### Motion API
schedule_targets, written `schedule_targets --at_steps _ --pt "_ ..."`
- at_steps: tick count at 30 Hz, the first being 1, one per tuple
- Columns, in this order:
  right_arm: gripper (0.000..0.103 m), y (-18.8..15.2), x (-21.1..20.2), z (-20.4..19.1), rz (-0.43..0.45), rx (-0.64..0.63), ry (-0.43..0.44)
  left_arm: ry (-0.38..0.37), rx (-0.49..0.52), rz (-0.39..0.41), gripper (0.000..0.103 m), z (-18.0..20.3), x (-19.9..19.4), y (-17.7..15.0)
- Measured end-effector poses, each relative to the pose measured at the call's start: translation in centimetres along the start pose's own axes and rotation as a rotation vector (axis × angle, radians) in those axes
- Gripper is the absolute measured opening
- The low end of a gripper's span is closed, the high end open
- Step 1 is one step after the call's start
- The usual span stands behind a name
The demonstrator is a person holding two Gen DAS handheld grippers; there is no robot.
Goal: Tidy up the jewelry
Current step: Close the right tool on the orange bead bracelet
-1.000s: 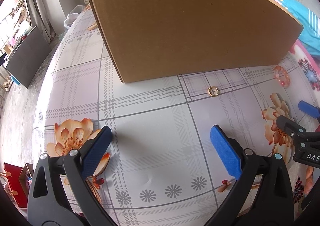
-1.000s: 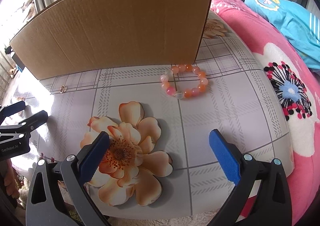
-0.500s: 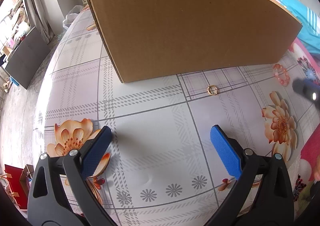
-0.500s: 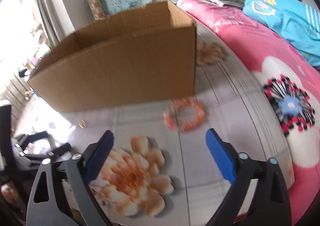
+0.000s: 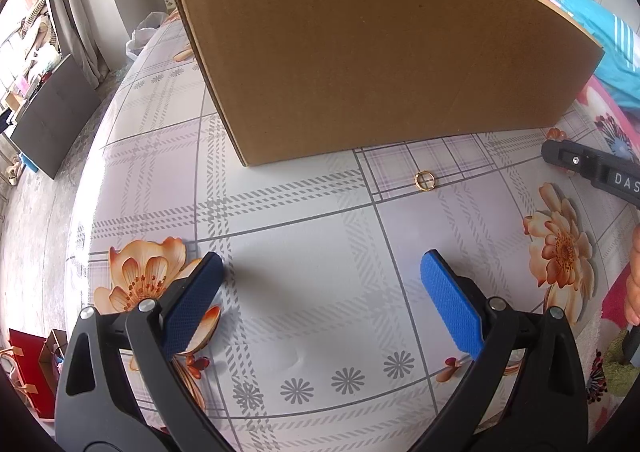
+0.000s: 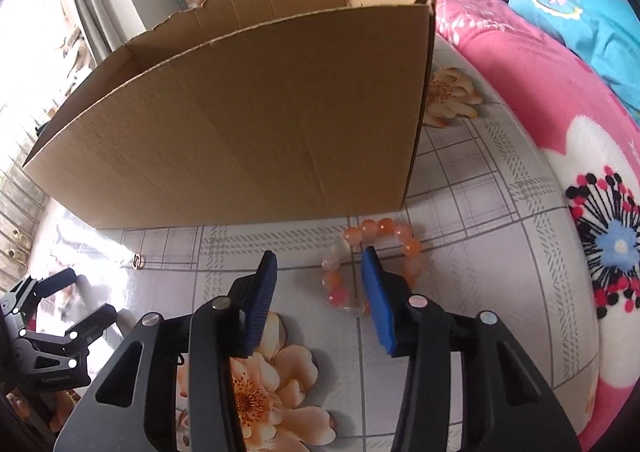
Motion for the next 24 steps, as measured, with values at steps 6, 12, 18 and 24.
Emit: schedule_targets --at_steps 6,12,18,24 --pt "0.024 -2.0 -0.7 -1.1 -0.027 0.006 0.039 0.0 0.0 -0.003 0.096 -0.1 0.0 0.0" --pt "0.023 -4.9 -1.4 -3.6 -0.045 -0.002 0.102 0.002 -0.004 -0.006 0.096 0.0 0.2 0.1" --pt "0.023 -6.2 -1.8 -6.0 -0.033 -0.025 0.091 0.003 -0.004 -0.007 0.096 0.0 0.2 0.2" --pt "0.023 -5.8 -1.5 -6.9 -0.015 -0.044 0.059 0.003 -0.005 0.0 0.096 0.0 0.1 0.1"
Point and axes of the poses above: each gripper's, at about its wrist camera, not at the fingertips, and x roughly the way its jaws point, z to its right, y to its top, the point moved 2 cm from there along x, roughly the way its jaws point, and after that the axes turned 9 degrees about -z, right-handed, at the moved point
